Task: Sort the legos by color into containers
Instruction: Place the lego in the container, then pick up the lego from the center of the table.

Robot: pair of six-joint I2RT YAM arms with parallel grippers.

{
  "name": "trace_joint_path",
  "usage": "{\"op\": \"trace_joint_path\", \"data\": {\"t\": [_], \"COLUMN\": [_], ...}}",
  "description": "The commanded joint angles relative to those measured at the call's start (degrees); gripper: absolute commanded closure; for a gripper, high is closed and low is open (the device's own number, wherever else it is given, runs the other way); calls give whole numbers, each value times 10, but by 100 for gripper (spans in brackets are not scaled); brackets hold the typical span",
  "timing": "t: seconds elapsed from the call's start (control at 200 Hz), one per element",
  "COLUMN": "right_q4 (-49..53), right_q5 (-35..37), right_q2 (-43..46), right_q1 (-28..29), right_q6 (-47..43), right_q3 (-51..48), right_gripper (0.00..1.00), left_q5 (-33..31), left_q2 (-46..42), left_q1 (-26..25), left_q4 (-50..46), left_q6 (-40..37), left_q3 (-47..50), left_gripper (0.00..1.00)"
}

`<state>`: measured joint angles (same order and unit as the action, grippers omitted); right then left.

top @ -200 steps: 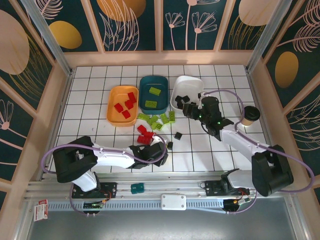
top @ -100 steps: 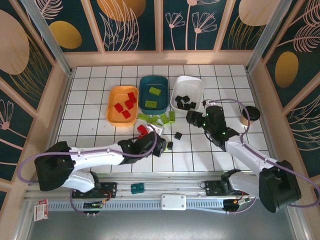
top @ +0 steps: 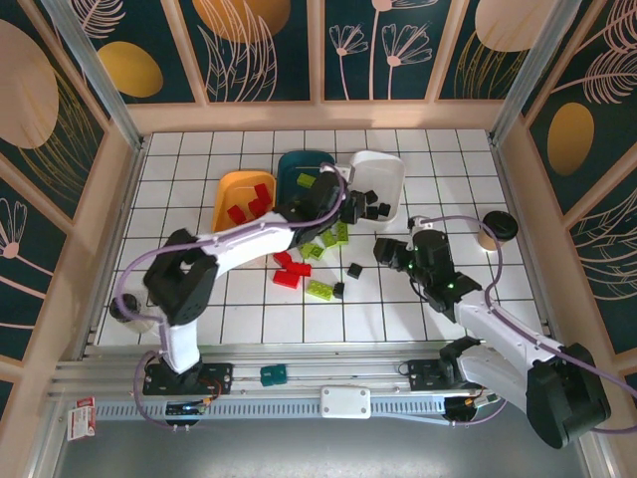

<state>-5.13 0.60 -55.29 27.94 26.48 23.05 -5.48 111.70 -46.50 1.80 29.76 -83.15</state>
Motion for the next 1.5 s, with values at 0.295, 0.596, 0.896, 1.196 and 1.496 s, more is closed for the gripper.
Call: {"op": "trace_joint_path", "data": {"t": [0.295,0.596,0.896,1.196,1.496], "right_q4": [-66,-105,-112,-73,-48], "right_q5": [74,161,183,204,199], "right_q2": [-44,-160,-262,-328,-289], "right_q1": [125,167,190,207,186], "right_q6": [105,145,129,119,97], "right_q3": [-51,-7,44,77,48], "right_gripper": [31,31,32,41,75], "left_q5": [43,63,26,-9,-24], "left_q2": [146,-53,-316,-494,-575], "left_q1": [28,27,18,17,17], "left_q4": [-86,14,94,64,30], "left_q6": [12,46,86,113,117], "left_q3": [-192,-21,288,453,523], "left_gripper": [37,6,1,1,1]}}
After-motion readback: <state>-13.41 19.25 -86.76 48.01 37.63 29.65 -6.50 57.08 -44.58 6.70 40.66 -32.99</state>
